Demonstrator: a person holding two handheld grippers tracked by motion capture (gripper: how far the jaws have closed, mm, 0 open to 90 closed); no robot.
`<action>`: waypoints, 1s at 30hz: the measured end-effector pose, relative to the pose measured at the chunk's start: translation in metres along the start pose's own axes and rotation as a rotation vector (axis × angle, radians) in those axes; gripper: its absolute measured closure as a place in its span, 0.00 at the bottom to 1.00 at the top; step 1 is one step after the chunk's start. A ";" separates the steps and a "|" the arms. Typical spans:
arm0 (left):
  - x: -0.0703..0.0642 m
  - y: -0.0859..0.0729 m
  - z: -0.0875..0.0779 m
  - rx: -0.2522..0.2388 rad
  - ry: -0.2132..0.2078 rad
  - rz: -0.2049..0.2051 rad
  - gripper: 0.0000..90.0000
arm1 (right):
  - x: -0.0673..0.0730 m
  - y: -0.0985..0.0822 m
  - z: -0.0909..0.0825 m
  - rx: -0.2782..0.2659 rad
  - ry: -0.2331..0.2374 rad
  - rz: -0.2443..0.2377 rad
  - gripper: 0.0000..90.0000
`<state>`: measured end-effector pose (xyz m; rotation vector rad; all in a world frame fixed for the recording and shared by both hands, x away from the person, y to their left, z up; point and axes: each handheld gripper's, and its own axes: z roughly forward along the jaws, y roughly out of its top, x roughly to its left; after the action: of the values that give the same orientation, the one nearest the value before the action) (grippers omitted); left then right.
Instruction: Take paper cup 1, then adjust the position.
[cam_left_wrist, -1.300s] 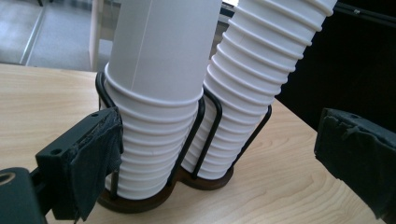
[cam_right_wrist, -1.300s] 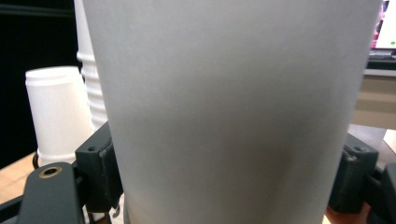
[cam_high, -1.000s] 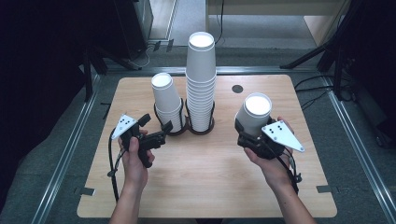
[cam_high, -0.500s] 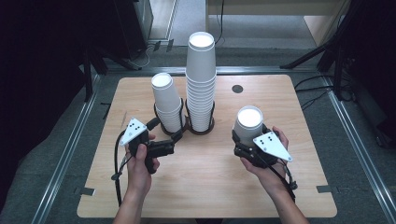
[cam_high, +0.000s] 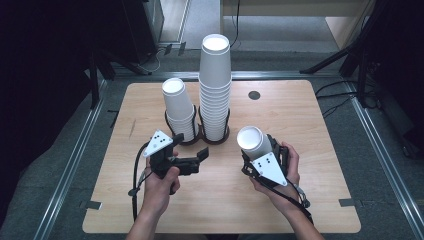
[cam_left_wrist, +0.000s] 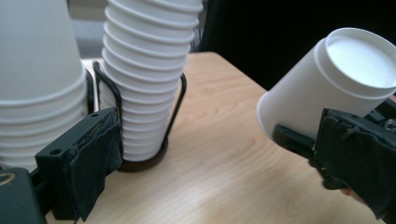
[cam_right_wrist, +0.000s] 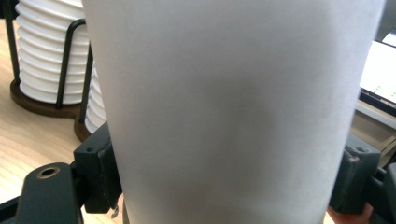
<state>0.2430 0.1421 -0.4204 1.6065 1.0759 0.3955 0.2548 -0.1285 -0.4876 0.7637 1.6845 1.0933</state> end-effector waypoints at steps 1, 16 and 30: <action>-0.004 0.002 0.001 0.017 0.009 0.000 0.01 | 0.002 0.000 0.000 0.000 0.003 -0.003 0.19; -0.034 0.007 0.005 0.101 -0.069 -0.028 0.01 | 0.029 -0.003 0.000 -0.015 -0.037 -0.161 0.19; -0.041 0.007 0.007 0.112 -0.144 -0.073 0.01 | 0.050 0.000 -0.003 -0.028 -0.049 -0.279 0.19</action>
<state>0.2294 0.1052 -0.4054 1.6619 1.0587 0.1703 0.2344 -0.0868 -0.5060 0.5142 1.6723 0.8940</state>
